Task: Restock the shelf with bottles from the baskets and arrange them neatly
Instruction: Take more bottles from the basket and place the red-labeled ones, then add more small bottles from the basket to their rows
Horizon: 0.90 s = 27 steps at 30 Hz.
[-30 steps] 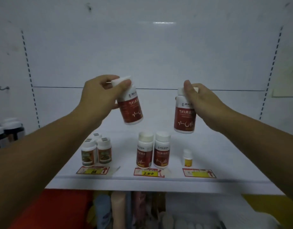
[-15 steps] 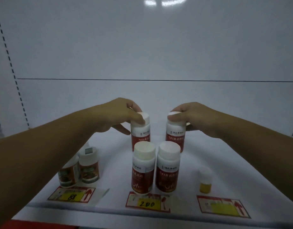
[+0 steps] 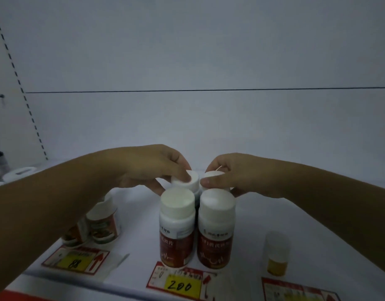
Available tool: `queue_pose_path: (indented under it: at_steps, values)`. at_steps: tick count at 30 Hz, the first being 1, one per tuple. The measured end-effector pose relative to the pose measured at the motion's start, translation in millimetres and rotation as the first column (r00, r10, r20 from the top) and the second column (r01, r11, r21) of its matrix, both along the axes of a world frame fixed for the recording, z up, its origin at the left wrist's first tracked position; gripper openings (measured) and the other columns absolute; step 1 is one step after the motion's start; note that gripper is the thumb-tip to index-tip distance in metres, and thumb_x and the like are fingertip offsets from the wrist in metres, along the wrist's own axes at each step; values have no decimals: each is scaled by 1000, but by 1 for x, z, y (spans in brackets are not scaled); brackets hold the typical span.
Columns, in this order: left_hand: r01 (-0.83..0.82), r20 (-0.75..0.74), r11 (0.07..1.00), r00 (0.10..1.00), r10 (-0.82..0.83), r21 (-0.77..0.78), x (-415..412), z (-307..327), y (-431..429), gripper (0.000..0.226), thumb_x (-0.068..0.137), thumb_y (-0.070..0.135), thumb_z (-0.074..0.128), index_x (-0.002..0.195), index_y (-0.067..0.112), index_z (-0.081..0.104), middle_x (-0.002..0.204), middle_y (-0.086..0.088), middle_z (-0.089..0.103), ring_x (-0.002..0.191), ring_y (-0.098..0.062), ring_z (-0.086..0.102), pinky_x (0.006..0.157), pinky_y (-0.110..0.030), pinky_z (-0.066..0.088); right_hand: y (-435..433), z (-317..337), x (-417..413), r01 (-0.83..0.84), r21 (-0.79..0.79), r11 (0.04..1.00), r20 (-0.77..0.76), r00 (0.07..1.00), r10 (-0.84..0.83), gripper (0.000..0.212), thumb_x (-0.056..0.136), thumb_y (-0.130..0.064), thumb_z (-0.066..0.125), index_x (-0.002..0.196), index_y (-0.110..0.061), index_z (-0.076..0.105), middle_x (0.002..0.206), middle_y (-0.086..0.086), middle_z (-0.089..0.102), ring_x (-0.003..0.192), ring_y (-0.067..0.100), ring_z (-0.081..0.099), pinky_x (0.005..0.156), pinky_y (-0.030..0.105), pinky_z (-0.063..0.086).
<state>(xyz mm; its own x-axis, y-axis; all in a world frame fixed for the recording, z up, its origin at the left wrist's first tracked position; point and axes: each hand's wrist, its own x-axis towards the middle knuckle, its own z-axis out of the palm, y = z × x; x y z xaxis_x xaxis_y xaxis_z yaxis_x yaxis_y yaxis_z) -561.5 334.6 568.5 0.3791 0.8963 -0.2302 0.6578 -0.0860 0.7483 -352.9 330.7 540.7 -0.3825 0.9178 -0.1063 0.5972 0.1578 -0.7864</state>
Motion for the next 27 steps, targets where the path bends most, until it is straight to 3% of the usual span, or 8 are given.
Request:
queue_pose_path:
  at_steps: [5, 9, 12, 15, 19, 23, 25, 27]
  values:
    - [1, -32, 999, 999, 0, 33, 3, 2, -13, 26, 87, 20, 62, 113, 15, 62, 114, -2, 67, 97, -11, 63, 81, -27, 53, -8, -2, 1, 52, 55, 997, 5, 999, -52, 48, 79, -64, 52, 107, -25, 56, 115, -6, 57, 99, 12, 57, 74, 25, 53]
    - [5, -183, 938, 981, 62, 345, 9, 13, -16, 49, 91, 45, 50, 133, 22, 46, 140, 2, 47, 124, -16, 46, 102, -31, 39, -9, 10, 18, 172, 416, 893, 151, 955, -254, 63, 85, -66, 41, 133, -26, 41, 139, 1, 48, 115, 20, 52, 91, 30, 40]
    - [168, -434, 805, 893, 120, 569, 16, 24, -21, 62, 91, 56, 40, 143, 24, 31, 154, -1, 29, 139, -20, 29, 107, -33, 27, -21, 21, 38, 84, 646, 759, 357, 846, -397, 68, 89, -61, 37, 145, -24, 27, 154, 0, 30, 136, 19, 35, 106, 33, 28]
    - [305, -566, 732, 814, 132, 610, 24, 29, -36, 69, 91, 58, 35, 148, 23, 19, 160, -1, 11, 147, -17, 1, 118, -43, 10, -44, 22, 51, 102, 622, 777, 435, 779, -451, 70, 91, -60, 35, 148, -24, 19, 160, 0, 12, 147, 15, 6, 116, 37, 12]
    - [281, -449, 730, 893, 40, 623, 38, 16, -79, 68, 91, 59, 33, 148, 24, 19, 160, 0, 12, 147, -18, 10, 116, -38, 13, -101, 9, 53, 160, 641, 751, 407, 758, -509, 69, 91, -60, 34, 148, -24, 20, 160, 1, 12, 147, 16, 3, 116, 40, 12]
    - [243, -225, 637, 968, -111, 732, 48, -16, -142, 44, 91, 47, 44, 130, 29, 51, 130, 4, 59, 113, -15, 56, 95, -29, 41, -178, -19, 57, 181, 742, 646, 285, 787, -547, 55, 93, -53, 39, 139, -23, 39, 150, -1, 38, 140, 16, 27, 109, 32, 25]
    - [246, -103, 657, 963, -248, 712, 53, -41, -178, 30, 87, 43, 48, 104, 28, 67, 96, 8, 72, 86, -10, 65, 81, -31, 54, -222, -38, 59, 176, 804, 568, 207, 813, -544, 39, 93, -46, 43, 121, -23, 57, 124, -3, 62, 111, 13, 54, 95, 27, 39]
    - [328, -133, 653, 935, -330, 683, 56, -76, -205, 29, 82, 42, 48, 86, 24, 71, 76, 7, 73, 70, -8, 65, 70, -31, 55, -264, -63, 59, 154, 804, 574, 186, 852, -489, 26, 92, -41, 46, 92, -24, 65, 85, -5, 69, 73, 10, 58, 68, 27, 48]
